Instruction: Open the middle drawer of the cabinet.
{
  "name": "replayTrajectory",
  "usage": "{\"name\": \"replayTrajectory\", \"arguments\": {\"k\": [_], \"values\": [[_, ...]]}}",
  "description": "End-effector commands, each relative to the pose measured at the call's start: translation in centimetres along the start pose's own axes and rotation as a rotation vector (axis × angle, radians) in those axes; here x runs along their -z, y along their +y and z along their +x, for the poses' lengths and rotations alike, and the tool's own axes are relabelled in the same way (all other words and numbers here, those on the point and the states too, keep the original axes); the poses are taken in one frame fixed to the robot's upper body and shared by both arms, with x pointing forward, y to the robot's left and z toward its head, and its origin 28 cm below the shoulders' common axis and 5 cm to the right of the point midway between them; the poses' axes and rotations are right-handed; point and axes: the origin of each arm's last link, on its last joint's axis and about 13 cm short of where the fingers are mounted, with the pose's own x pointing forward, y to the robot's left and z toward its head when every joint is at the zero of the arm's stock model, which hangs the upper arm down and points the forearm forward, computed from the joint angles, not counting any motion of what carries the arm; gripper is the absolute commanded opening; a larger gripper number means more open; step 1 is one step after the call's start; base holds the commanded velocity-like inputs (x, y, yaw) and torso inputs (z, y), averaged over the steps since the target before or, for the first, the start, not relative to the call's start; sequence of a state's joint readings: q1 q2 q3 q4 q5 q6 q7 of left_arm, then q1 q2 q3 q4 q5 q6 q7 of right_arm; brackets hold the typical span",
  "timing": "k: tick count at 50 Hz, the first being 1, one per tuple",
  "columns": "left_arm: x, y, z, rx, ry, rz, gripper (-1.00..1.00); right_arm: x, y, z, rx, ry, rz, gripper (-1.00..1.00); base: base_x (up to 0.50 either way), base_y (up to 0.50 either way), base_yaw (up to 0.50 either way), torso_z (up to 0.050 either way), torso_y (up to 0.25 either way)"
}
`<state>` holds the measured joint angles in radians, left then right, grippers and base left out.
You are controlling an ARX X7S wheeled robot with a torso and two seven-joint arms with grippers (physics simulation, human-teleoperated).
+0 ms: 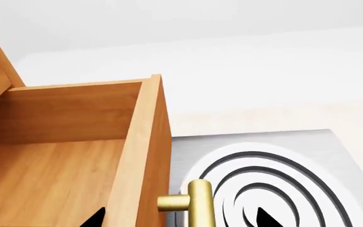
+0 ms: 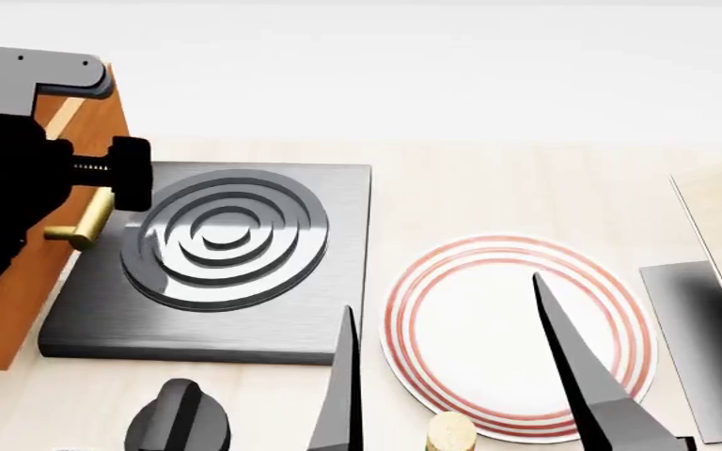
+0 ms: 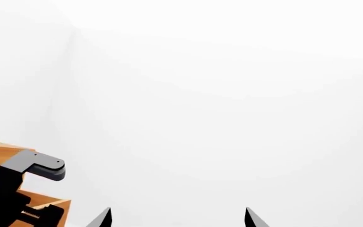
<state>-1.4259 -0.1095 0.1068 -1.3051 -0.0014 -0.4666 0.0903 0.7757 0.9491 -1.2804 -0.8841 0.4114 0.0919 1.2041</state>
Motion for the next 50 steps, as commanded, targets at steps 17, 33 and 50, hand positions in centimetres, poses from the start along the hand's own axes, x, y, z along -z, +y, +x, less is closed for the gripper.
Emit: {"name": "replayTrajectory", "arguments": {"k": [17, 33, 50], "values": [[0.5, -2.8, 0.2, 0.068, 0.013, -0.056, 1.0, -0.2, 0.0, 0.0, -0.003, -0.007, 0.0, 1.0, 0.0, 0.0, 0.0, 0.0, 0.0], [0.5, -3.8, 0.2, 0.106, 0.009, -0.063, 1.0, -0.2, 0.2, -0.1, -0.013, -0.005, 0.005, 1.0, 0.0, 0.0, 0.0, 0.0, 0.0], [0.5, -4.2, 0.3, 0.124, 0.004, -0.066, 1.0, -0.1, 0.3, -0.2, -0.019, 0.0, 0.014, 1.0, 0.0, 0.0, 0.0, 0.0, 0.0]]}}
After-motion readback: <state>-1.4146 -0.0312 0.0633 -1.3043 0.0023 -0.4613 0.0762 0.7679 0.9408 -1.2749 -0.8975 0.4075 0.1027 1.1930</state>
